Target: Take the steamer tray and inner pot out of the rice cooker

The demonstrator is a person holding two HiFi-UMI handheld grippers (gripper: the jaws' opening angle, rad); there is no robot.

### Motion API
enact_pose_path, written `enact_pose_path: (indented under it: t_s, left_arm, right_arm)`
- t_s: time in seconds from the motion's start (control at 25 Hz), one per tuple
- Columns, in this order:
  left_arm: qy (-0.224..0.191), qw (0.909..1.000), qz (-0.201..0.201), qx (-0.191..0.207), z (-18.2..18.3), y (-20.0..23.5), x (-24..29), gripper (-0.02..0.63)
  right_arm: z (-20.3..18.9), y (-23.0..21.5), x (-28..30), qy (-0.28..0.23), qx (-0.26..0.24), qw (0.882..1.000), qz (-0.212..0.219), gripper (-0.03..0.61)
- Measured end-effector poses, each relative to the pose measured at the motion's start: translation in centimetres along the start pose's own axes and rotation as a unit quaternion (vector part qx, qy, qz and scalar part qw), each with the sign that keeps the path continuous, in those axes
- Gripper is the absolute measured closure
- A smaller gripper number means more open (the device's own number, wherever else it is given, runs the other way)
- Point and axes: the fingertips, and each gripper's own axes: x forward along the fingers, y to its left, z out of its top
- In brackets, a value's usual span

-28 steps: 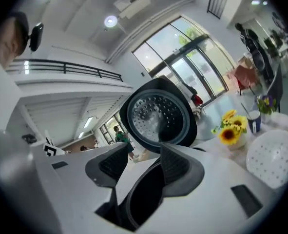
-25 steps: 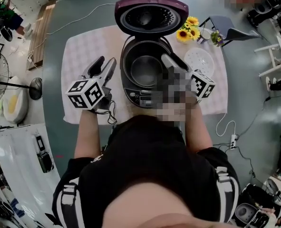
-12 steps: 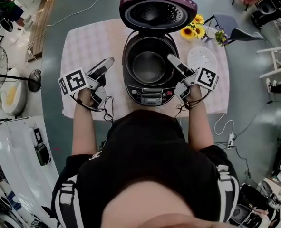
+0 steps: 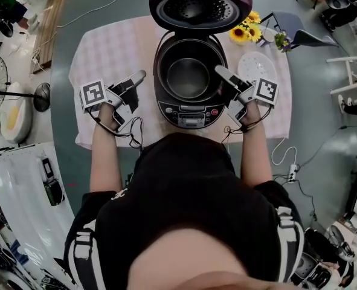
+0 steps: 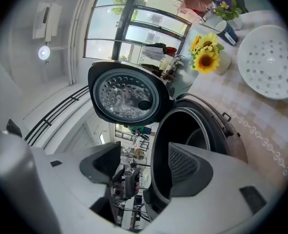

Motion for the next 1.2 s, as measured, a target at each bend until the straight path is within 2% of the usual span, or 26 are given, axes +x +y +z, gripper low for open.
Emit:
enact_pose_path:
  t_s: [0.24, 0.72, 0.88, 1.2]
  left_arm:
    - [0.017, 0.9995, -0.015, -0.024, -1.0, 0.4, 1.5, 0.391]
    - [0.078, 0.9966, 0.018, -0.021, -2.2, 2.0, 4.8, 0.391]
    - [0.082, 0.9954, 0.038, -0.029, -2.2, 3.1, 4.8, 0.391]
    - [0.093, 0.9948, 0.037, -0.016, -1.9, 2.8, 5.3, 0.405]
  right_arm:
    - [0.7, -0.8, -1.4, -0.011, 0.011, 1.000, -0.006, 0.294]
    - [1.3, -4.9, -3.3, -0.016, 0.025, 0.997, -0.066, 0.295]
    - [1.1, -5.5, -3.2, -0.010, 0.036, 0.998, -0.059, 0.295]
    - [0.5, -5.8, -2.6, 0.026, 0.022, 0.998, -0.061, 0.303]
